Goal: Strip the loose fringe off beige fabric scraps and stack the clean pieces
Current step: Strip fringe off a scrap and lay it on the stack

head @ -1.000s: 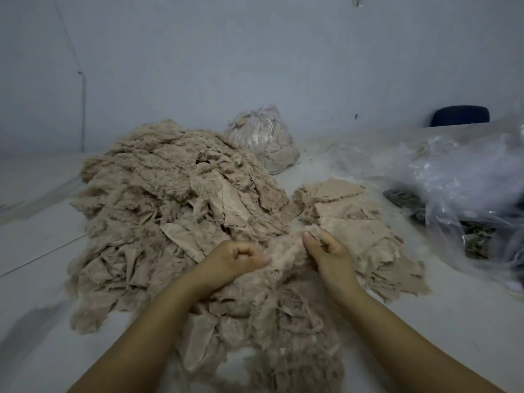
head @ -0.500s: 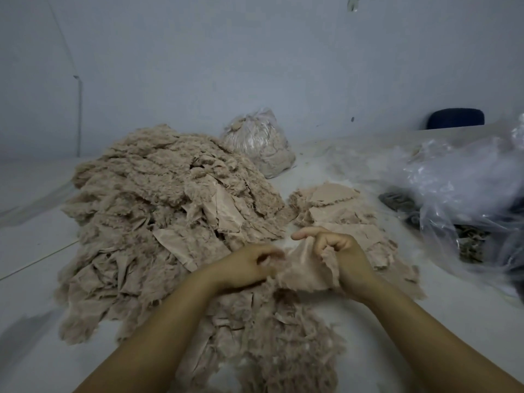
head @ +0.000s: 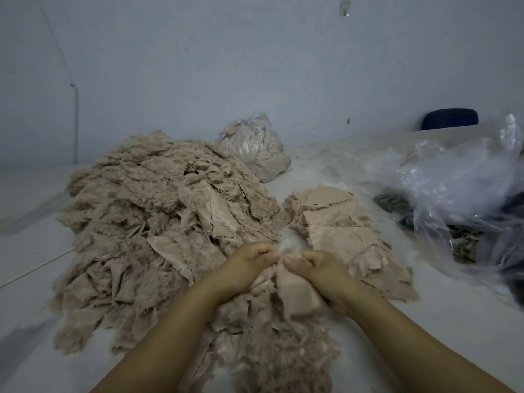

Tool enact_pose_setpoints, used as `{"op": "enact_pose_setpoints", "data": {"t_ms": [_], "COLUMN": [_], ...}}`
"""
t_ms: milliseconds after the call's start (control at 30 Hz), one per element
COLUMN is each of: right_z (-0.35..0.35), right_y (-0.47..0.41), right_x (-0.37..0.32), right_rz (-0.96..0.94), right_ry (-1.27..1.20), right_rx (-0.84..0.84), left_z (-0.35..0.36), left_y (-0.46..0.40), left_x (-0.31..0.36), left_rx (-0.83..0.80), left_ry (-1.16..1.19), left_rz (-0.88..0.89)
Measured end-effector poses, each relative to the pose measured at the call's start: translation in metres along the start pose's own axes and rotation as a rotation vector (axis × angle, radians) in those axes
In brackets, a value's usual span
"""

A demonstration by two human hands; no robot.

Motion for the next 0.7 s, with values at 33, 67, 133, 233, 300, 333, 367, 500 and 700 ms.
{"op": "enact_pose_setpoints", "data": {"t_ms": [33,67,133,233,300,333,367,500,700], "right_z": [-0.004,-0.009,-0.017,-0.011,-0.001,0.002,0.002,-0.003,0.000], "right_y": [-0.001,-0.001,-0.001,0.000,-0.003,-0.002,-0.002,0.001,0.004], "right_x": [0.001,0.000,0.000,-0.002,-0.004,-0.006,-0.009,-0.011,-0.014], "right_rz": [-0.010,-0.004,0.042,0.065,0.085,0.106,0.116,0.196,0.080], "right_ry": [-0.036,-0.093,-0.226,-0.309,-0.467,-0.550,-0.606,-0.622,-0.253], "right_rx": [0.087,0.147,0.207,0.187,0.194,0.200,0.203,0.077,0.058], "left_z": [-0.007,-0.016,-0.030,-0.018,0.002,0.007,0.008,-0.003,0.008], "left_y": [0.000,0.000,0.003,0.010,0.009,0.006,0.005,0.002,0.002], "left_x": [-0.003,-0.006,-0.008,-0.005,-0.006,-0.005,-0.003,0.001,0.006], "left_rx": [0.054,0.108,0.173,0.041,-0.047,-0.019,0.047,0.144,0.065], "left_ry": [-0.003,-0.006,-0.021,0.058,0.111,0.130,0.196,0.534,0.406], "left_rz": [-0.008,-0.009,0.014,-0.054,-0.096,-0.089,-0.092,-0.151,-0.199]}}
Point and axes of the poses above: each hand's wrist, its own y-axis away from the middle knuckle, its own z-axis out of the palm, x = y × z, the point moved 5 cm from there along -y, towards the middle knuckle, and after that the axes turned 6 degrees about x, right-handed, at the moved point
